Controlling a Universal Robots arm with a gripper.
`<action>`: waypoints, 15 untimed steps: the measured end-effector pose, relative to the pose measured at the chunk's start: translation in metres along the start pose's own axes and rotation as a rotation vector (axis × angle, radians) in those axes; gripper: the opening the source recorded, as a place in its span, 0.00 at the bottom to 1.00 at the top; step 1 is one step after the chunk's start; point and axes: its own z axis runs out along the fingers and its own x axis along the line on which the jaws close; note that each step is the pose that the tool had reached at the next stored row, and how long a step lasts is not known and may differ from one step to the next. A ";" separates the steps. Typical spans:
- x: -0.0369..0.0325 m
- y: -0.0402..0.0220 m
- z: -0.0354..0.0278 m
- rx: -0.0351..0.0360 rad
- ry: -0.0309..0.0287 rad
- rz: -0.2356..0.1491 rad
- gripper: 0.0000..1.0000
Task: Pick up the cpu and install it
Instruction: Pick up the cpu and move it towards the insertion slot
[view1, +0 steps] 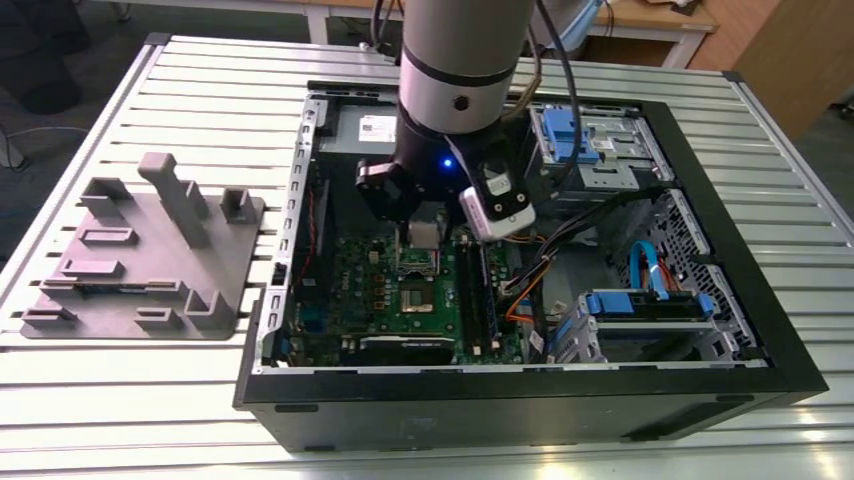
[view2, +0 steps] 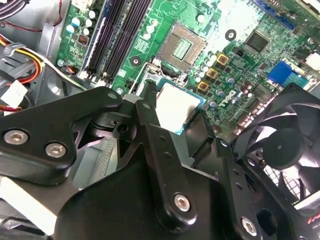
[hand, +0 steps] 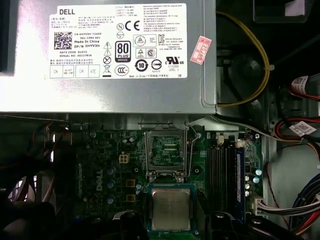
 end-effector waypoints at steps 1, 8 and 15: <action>0.0002 -0.0005 0.0007 0.0000 0.0000 0.000 0.47; 0.0004 -0.0080 0.0062 -0.0003 -0.0001 0.000 0.47; 0.0001 -0.0142 0.0143 -0.0002 -0.0001 0.000 0.47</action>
